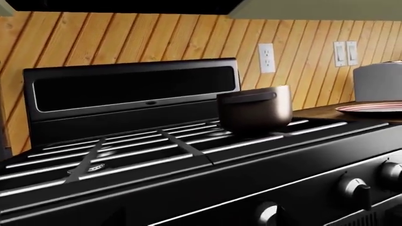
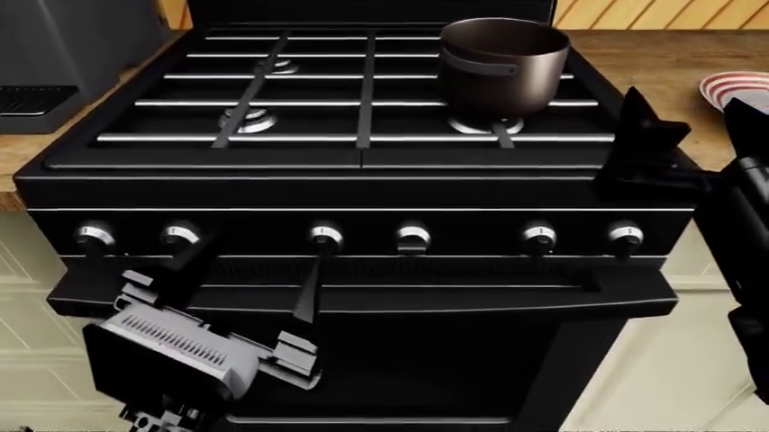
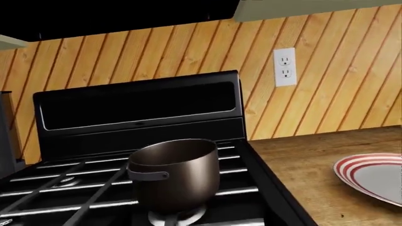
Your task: Frozen meat rests on a plate on the counter. Retrieve the meat and place it in a pot on a burner. Then turn the burner on.
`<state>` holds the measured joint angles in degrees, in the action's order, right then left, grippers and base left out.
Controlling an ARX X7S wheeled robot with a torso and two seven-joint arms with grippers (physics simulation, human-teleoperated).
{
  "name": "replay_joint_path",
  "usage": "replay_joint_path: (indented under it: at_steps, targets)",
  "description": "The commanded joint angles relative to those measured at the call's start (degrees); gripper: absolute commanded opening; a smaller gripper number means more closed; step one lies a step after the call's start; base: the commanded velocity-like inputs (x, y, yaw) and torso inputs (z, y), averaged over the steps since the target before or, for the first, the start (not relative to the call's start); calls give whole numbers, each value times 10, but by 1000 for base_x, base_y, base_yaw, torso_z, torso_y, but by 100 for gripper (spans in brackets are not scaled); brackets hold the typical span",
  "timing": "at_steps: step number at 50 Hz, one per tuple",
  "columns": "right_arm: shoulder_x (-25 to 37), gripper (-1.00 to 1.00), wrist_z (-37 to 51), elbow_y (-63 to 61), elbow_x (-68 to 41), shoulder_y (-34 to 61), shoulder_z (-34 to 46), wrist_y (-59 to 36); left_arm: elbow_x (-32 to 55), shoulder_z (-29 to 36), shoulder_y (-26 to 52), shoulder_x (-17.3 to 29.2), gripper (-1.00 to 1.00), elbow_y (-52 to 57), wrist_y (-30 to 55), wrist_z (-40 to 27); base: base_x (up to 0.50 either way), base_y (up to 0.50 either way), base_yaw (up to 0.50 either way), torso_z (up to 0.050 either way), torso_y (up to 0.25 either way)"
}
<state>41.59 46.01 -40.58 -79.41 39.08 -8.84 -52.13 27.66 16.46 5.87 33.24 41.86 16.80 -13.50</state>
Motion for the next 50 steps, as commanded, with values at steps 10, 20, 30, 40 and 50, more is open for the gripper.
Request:
replay_joint_path:
  at_steps: [10, 20, 30, 40, 50]
  targets:
    - [1, 100, 4, -19, -5, -54, -24, 16, -10, 11, 1, 7, 100, 11, 3, 1, 0, 0, 0, -50, 0]
    - [1, 100, 0, -18, 3, -79, -29, 20, -12, 17, 4, 6, 100, 10, 6, 0, 0, 0, 0, -50, 0]
    - [1, 100, -23, -28, 34, -102, -35, 32, -9, 21, 6, 2, 100, 4, 4, 2, 0, 0, 0, -50, 0]
    - [-10, 100, -24, -22, 49, -133, -41, 43, -4, 22, 2, 0, 100, 1, -8, 8, 0, 0, 0, -9, 0]
    - [-8, 100, -20, 0, 50, -145, -24, 28, -6, 25, -2, 1, 100, -3, -18, 14, 0, 0, 0, 0, 0]
